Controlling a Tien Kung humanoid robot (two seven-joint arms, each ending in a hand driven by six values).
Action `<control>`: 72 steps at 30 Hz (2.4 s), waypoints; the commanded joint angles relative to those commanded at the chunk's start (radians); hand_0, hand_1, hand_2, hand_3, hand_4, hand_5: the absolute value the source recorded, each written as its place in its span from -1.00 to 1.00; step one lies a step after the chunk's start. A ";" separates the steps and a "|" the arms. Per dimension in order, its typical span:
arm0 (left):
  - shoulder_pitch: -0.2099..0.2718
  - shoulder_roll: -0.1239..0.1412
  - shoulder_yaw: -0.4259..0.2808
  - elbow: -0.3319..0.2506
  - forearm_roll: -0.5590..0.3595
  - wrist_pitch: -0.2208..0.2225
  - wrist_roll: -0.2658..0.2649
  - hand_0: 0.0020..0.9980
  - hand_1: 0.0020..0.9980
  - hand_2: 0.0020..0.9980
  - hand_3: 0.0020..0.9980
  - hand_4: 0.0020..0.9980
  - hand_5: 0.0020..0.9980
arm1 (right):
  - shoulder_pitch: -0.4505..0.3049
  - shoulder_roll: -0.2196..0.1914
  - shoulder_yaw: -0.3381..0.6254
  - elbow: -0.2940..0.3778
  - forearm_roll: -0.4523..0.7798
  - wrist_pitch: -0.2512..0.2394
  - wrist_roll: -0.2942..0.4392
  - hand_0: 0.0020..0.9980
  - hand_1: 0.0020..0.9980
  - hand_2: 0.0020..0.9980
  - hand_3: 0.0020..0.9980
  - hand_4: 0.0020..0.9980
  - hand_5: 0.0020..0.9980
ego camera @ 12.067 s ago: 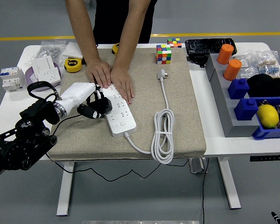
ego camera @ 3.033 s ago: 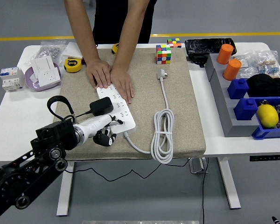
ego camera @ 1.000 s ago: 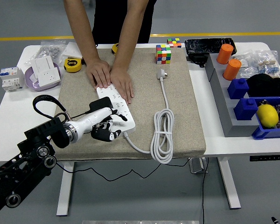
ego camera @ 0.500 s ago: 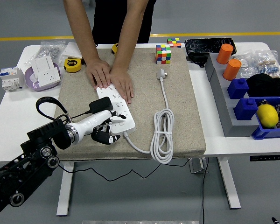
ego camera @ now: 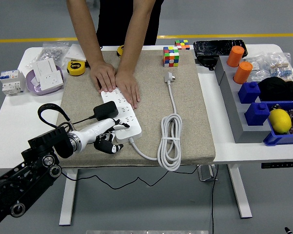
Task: Pick up the plug,place it near the board,insert it into the board,press the button
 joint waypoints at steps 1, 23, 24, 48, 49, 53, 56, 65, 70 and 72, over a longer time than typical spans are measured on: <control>-0.001 0.001 0.001 0.000 0.000 -0.001 0.001 -0.71 -0.96 -0.72 0.67 0.34 -1.00 | 0.000 0.000 0.001 0.000 -0.001 0.000 -0.001 0.65 0.51 0.48 0.53 1.00 0.91; -0.007 0.003 0.012 0.007 0.032 -0.023 0.042 -0.71 -0.96 -0.71 0.65 0.34 -1.00 | 0.005 0.002 0.002 0.000 0.002 -0.001 0.001 0.66 0.51 0.48 0.53 1.00 0.90; -0.007 0.003 0.012 0.007 0.034 -0.028 0.048 -0.71 -0.96 -0.71 0.63 0.32 -1.00 | 0.004 0.002 0.003 0.000 0.002 -0.001 0.001 0.66 0.51 0.48 0.53 1.00 0.90; -0.062 0.022 -0.197 -0.096 -0.257 -0.164 0.031 -0.59 -0.68 -0.41 0.31 0.36 -1.00 | 0.009 0.000 0.011 0.000 -0.010 0.000 -0.003 0.66 0.51 0.48 0.53 1.00 0.90; -0.068 0.015 -0.213 -0.079 -0.302 -0.155 0.007 -0.28 0.12 0.11 0.10 0.32 -1.00 | 0.009 0.000 0.010 0.000 -0.010 0.000 -0.004 0.66 0.51 0.48 0.53 1.00 0.90; -0.090 -0.026 -0.264 -0.002 -0.469 -0.068 -0.081 -0.28 0.12 0.11 0.10 0.32 -1.00 | 0.004 0.003 0.012 0.000 -0.018 0.001 -0.007 0.66 0.51 0.48 0.53 1.00 0.90; -0.105 -0.049 -0.282 0.050 -0.593 0.006 -0.134 0.14 0.53 0.31 0.16 0.68 -0.79 | -0.001 0.005 0.013 0.000 -0.022 0.001 -0.008 0.67 0.51 0.48 0.53 1.00 0.90; -0.148 -0.064 -0.286 0.213 -0.851 0.177 -0.182 0.67 0.79 0.69 0.64 0.92 -0.62 | -0.007 0.005 0.010 0.000 -0.031 0.002 -0.010 0.67 0.51 0.48 0.53 1.00 0.90; -0.167 -0.053 -0.256 0.298 -0.647 0.304 -0.055 0.73 0.82 0.74 0.67 0.93 -0.59 | -0.009 0.005 0.006 0.000 -0.031 0.004 -0.011 0.67 0.51 0.48 0.53 1.00 0.90; -0.177 -0.048 -0.234 0.320 -0.550 0.292 -0.013 0.73 0.82 0.74 0.67 0.93 -0.59 | -0.007 0.003 0.005 0.000 -0.029 0.003 -0.011 0.67 0.51 0.48 0.53 1.00 0.90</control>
